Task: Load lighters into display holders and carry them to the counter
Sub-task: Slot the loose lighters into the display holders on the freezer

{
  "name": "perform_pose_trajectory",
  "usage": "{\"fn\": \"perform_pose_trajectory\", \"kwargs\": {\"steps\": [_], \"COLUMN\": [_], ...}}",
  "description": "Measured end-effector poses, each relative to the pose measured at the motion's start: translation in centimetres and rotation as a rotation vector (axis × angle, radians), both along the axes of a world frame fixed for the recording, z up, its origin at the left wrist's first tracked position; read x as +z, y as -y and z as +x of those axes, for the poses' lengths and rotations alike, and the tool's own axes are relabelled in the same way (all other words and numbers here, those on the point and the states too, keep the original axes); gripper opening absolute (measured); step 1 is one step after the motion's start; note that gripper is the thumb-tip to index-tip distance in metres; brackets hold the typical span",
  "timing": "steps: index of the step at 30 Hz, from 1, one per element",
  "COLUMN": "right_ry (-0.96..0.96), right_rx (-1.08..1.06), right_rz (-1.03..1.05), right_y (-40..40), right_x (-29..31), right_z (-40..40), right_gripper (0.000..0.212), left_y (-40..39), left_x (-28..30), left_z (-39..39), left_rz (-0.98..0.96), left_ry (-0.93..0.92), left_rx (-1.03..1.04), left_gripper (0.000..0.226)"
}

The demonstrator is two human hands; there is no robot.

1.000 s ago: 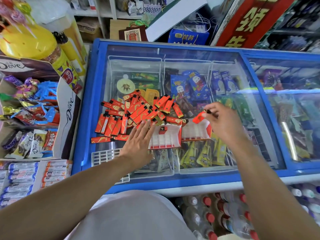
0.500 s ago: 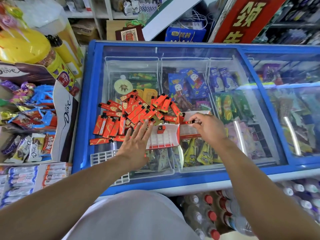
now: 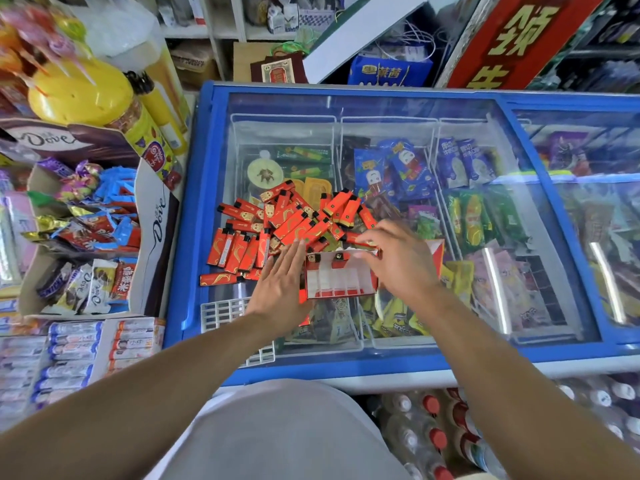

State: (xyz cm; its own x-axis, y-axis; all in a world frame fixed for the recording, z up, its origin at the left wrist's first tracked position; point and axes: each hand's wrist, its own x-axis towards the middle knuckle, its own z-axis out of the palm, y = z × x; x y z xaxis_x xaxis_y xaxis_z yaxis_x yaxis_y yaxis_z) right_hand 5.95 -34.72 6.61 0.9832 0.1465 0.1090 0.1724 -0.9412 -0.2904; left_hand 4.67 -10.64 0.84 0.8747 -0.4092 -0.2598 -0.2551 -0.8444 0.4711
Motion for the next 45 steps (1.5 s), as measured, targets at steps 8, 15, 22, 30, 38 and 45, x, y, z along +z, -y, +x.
{"fn": "perform_pose_trajectory", "kwargs": {"steps": [8,15,22,30,38,45], "right_ry": [-0.159,-0.096,-0.119,-0.117,-0.230,-0.161], "right_rx": [0.153,0.212,0.006,-0.281,-0.177,-0.283], "right_rz": [-0.072,-0.050,0.319,0.318,0.086,0.119], "right_y": [-8.0,-7.2,-2.3,8.1,8.8,7.8], "right_x": [-3.6,-2.5,1.5,5.3,0.5,-1.7], "right_z": [1.7,1.8,-1.4,-0.6,-0.3,-1.1], "right_gripper": [0.030,0.034,0.028,0.025,0.018,0.026], "left_y": [0.4,1.9,2.0,1.9,1.1,0.9], "left_x": [-1.1,-0.5,-0.7,0.1,-0.4,0.1], "left_z": [-0.7,0.2,0.5,0.2,-0.2,0.1], "left_rz": [0.032,-0.044,0.041,-0.011,0.091,0.159], "left_ry": [-0.103,-0.086,-0.041,0.031,0.086,0.038], "left_rx": [0.053,0.168,0.140,0.070,-0.090,-0.141], "left_gripper": [0.106,0.097,0.105,0.114,0.106,0.111]}}
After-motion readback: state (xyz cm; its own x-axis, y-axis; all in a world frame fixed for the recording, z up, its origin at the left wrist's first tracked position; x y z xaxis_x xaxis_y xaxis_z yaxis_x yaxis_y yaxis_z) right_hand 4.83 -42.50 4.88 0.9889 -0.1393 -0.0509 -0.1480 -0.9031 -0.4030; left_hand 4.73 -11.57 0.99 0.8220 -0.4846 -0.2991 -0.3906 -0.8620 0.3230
